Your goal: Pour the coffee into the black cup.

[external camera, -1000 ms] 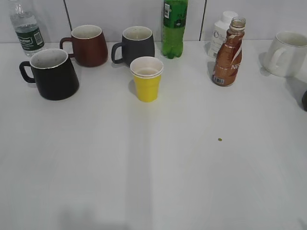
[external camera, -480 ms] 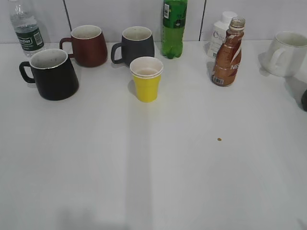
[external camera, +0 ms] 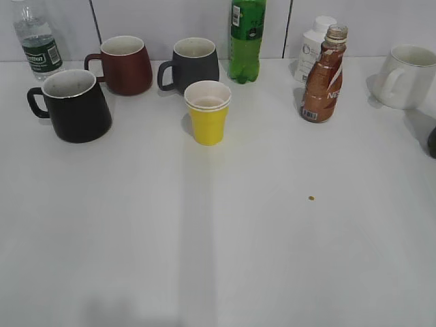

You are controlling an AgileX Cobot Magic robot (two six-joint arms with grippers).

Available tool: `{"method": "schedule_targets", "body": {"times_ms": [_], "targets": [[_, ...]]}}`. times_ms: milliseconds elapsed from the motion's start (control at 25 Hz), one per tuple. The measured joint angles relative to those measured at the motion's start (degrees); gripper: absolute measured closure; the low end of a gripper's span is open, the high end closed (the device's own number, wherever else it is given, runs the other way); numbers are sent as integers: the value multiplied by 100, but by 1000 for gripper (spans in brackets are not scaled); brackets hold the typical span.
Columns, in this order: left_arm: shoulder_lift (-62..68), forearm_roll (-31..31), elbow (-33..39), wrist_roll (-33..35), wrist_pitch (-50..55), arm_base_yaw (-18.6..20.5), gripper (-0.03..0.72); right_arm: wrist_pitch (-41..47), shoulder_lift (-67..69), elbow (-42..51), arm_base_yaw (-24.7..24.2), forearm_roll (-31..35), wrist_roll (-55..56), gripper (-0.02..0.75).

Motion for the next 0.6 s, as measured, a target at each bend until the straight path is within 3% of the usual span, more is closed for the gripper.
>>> {"method": "schedule_targets", "body": {"times_ms": [280, 600], "targets": [[0, 0, 0, 5, 0, 777, 449, 0, 0, 0, -771, 0, 0, 149], [0, 0, 14, 5, 0, 1206, 449, 0, 0, 0, -872, 0, 0, 149]]}}
